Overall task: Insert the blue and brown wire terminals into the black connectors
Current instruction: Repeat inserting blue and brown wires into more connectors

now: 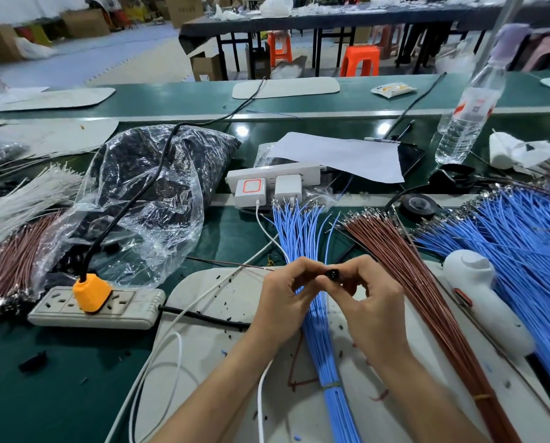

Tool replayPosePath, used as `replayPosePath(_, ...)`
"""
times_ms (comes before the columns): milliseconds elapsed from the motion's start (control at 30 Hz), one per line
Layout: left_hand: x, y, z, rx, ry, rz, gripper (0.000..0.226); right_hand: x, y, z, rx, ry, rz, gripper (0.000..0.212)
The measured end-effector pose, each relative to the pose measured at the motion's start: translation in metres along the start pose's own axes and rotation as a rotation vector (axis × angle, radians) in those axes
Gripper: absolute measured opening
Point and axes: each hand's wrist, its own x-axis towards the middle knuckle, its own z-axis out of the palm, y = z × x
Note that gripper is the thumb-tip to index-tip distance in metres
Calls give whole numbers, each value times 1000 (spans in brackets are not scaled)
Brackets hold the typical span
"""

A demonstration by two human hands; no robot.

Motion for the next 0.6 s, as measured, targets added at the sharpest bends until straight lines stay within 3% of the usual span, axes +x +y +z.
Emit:
replayPosePath(300,0,3,7,-9,18,18,16,-1,-2,-2,-74,69,-218,15)
replayPosePath(500,-2,3,5,68,19,73,14,0,0,0,-71,56,-162,17)
replayPosePath(600,-4,7,5,-34,24,71,17,2,2,-2,-69,18,-96,18)
